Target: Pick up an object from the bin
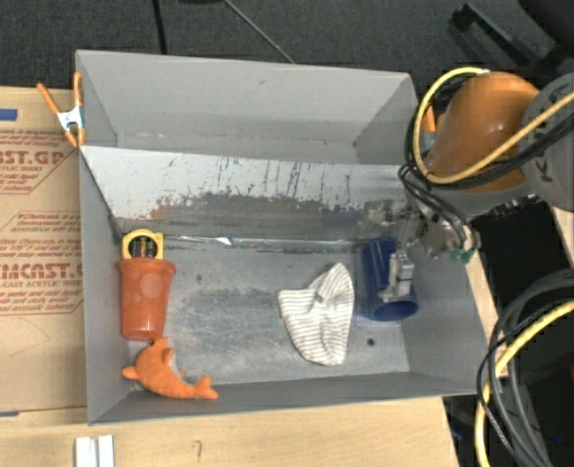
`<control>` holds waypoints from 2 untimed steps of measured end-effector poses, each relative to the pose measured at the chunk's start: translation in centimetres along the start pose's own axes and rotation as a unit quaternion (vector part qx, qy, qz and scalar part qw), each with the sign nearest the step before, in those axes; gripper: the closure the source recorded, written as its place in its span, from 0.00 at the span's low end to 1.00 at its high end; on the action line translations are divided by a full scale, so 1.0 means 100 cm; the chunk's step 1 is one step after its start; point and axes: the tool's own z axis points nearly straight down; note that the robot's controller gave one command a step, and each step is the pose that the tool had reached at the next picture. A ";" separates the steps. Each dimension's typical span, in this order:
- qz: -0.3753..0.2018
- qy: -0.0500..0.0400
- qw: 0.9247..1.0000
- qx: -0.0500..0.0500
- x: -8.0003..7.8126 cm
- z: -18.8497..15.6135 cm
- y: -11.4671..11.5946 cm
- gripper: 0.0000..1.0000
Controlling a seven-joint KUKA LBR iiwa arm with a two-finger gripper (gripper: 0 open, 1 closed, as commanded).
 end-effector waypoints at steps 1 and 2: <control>-0.134 0.003 0.991 -0.002 0.009 0.018 0.027 0.00; -0.194 0.002 0.981 -0.001 0.019 0.041 0.047 0.00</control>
Offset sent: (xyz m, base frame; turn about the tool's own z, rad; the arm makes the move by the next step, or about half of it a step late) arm -0.0275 0.0522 -0.0532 -0.4364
